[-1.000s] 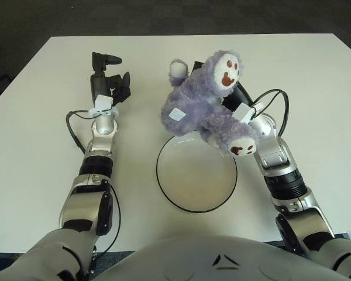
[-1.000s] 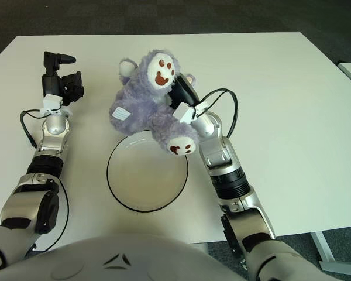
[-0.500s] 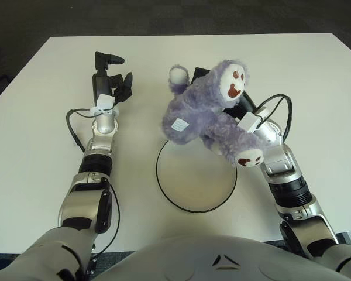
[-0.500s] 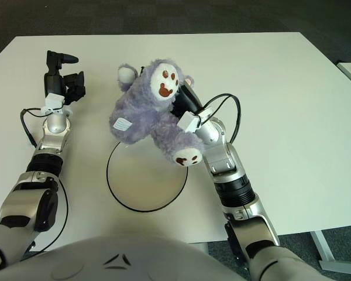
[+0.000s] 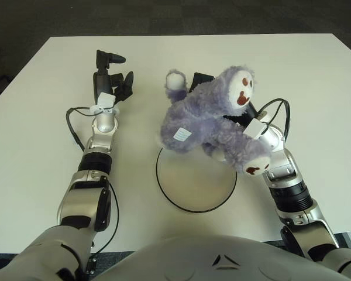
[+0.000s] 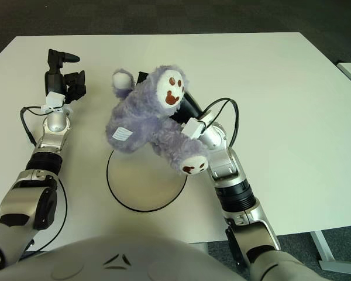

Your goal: Put the doll into the plate.

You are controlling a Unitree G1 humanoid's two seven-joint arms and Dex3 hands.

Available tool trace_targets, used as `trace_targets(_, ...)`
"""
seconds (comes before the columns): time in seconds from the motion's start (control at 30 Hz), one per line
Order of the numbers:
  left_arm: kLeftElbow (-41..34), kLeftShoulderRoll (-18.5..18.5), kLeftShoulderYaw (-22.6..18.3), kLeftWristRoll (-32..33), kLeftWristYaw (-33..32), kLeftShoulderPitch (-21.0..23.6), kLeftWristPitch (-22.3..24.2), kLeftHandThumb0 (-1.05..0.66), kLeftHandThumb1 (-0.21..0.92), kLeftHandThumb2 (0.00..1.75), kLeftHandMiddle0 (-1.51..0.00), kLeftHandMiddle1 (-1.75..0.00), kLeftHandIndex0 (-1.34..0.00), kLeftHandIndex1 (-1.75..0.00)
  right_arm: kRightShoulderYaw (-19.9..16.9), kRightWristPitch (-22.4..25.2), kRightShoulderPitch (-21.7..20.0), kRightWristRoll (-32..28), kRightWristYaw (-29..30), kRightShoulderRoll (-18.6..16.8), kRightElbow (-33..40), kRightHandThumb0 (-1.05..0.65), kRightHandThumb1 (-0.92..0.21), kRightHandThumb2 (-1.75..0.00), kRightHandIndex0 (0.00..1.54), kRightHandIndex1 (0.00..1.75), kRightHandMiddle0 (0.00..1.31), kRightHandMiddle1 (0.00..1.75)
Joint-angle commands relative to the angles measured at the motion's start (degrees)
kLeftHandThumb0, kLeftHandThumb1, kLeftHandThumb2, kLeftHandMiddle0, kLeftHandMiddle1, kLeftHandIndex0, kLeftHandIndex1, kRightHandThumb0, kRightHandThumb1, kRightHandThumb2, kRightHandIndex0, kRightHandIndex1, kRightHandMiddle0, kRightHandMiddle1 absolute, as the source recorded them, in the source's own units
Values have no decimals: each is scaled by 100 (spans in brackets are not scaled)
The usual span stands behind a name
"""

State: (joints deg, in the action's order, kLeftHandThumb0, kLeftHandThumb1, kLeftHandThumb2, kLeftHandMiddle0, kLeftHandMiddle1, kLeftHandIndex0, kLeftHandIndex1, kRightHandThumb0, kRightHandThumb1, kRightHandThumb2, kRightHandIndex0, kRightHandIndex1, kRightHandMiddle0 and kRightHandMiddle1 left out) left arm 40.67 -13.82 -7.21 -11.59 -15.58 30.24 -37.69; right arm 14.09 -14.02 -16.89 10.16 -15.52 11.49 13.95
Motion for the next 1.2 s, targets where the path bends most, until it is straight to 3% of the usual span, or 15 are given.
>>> trace_targets(0.0, 33, -77, 44, -95, -124, 96, -18, -35, 92, 53, -127, -175, -19, -175, -63, -74, 45, -221, -93, -3, 175, -1, -5, -159, 74, 175, 71, 163)
trace_targets(0.17, 34, -103, 85, -193, -222, 100, 0, -35, 92, 53, -126, -175, -19, -175, -77, -67, 109, -358, -173, 15, 264, -1, -8, -158, 68, 175, 67, 173)
trace_targets(0.27, 36, -122, 110, -255, -280, 100, 5, -35, 92, 53, -126, -175, -19, -175, -77, -69, 130, -422, -232, 50, 301, -1, -5, -155, 78, 175, 75, 149)
trace_targets(0.33, 38, -129, 120, -281, -306, 99, 2, -35, 92, 53, -126, -175, -19, -175, -80, -82, 139, -450, -274, 68, 317, -1, -4, -154, 81, 175, 77, 144)
trace_targets(0.6, 53, -143, 158, -346, -386, 94, -18, -35, 92, 53, -126, -175, -19, -175, -57, -95, 220, -348, -366, 182, 440, -1, -1, -158, 85, 175, 74, 147)
trace_targets(1.17, 12, -175, 234, -460, -537, 71, -31, -35, 92, 52, -128, -175, -19, -175, 18, 280, 324, 45, -431, 352, 776, -1, -16, -140, 73, 175, 70, 140)
